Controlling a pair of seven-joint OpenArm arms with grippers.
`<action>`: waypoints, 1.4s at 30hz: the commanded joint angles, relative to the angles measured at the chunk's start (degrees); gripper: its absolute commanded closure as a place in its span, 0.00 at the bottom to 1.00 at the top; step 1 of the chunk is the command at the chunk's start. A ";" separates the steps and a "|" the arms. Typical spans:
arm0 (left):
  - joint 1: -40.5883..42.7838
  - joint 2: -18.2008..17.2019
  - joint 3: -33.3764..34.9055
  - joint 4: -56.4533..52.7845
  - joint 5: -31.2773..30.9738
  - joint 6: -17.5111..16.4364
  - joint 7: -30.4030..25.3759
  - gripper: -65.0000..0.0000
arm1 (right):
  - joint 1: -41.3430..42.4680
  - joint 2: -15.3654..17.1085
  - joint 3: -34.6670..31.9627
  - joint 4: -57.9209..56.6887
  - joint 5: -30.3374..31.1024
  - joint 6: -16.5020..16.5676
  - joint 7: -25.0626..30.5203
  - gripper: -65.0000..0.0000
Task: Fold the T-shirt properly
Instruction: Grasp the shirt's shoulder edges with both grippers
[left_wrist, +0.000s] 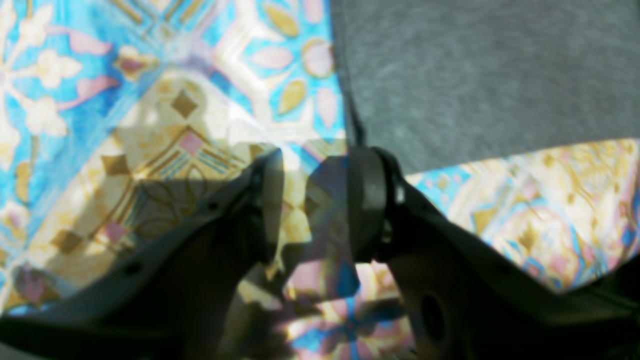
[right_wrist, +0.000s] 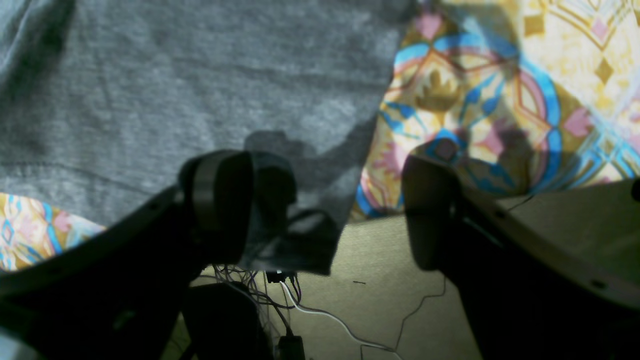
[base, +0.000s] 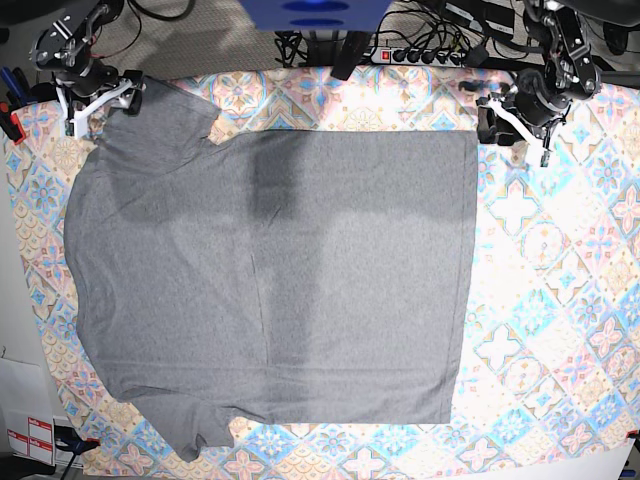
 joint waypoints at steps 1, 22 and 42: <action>-1.14 -1.45 0.11 -0.28 -0.96 -0.23 -0.55 0.68 | -1.23 0.06 0.30 -0.10 -1.86 -0.32 -3.11 0.30; -3.69 -1.81 10.75 -6.08 -1.05 -0.23 -0.64 0.68 | -1.40 0.06 -1.72 0.16 -1.86 -0.32 -3.20 0.30; -3.60 -1.81 11.19 -6.08 -0.87 -0.23 -0.38 0.68 | 0.88 0.85 -9.54 0.34 -1.86 -0.32 -3.11 0.30</action>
